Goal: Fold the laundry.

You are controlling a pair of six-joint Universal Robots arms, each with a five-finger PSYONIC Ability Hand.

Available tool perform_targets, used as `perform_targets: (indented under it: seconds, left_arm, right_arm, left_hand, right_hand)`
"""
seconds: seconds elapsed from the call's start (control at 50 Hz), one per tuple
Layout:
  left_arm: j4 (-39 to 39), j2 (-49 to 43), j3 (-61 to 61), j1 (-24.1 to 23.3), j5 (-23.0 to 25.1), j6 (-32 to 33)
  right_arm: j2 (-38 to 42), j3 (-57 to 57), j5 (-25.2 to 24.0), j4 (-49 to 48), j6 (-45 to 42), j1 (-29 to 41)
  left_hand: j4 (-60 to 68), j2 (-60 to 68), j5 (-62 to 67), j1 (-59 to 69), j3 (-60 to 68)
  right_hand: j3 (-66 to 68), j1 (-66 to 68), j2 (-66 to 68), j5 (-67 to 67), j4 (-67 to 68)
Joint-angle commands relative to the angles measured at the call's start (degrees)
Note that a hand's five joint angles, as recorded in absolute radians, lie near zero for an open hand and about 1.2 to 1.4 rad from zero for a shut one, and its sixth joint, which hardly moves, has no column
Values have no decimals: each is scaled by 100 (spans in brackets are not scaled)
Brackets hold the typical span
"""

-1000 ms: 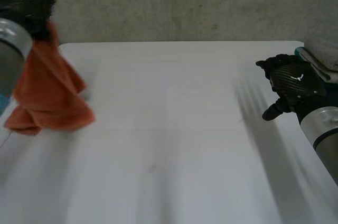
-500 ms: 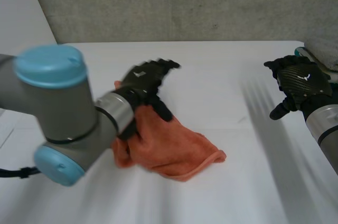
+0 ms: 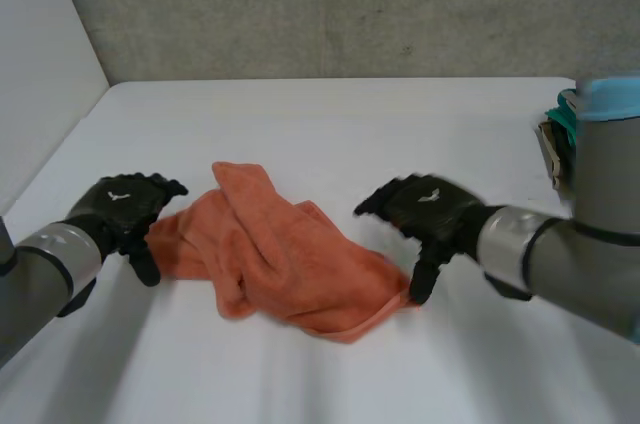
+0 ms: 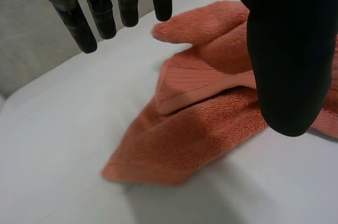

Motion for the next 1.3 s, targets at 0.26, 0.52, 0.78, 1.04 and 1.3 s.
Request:
perform_targets:
  seconds: [0.26, 0.52, 0.78, 1.04, 1.3]
  left_arm:
    - [396, -1708, 1006, -536, 774, -286]
    - [537, -1376, 1191, -1274, -25, -330]
    - [405, 962, 1911, -2013, -377, -1867]
    - [-421, 261, 2958, -1337, -861, -2695]
    - [9, -1663, 2685, 113, -967, -2343]
  right_arm:
    - [779, 580, 900, -1841, -628, 838]
    - [858, 722, 1155, -2387, -681, 557]
    - [-1311, -130, 1155, -2281, -102, -356]
    - [-909, -1590, 575, -1833, 637, 134]
    - [1409, -1546, 1293, -2342, 795, 1699]
  left_hand:
    - [1703, 1684, 1597, 1770, 1670]
    - [6866, 6847, 6761, 6933, 6833]
    - [6866, 6847, 6761, 6933, 6833]
    - [6866, 6847, 6761, 6933, 6833]
    - [3358, 3339, 3253, 3425, 3326]
  right_hand:
    - [625, 507, 603, 542, 628]
    - [6853, 6734, 6831, 6769, 6856]
    - [6853, 6734, 6831, 6769, 6856]
    - [6853, 6734, 6831, 6769, 6856]
    - [4503, 4384, 4481, 4419, 4505]
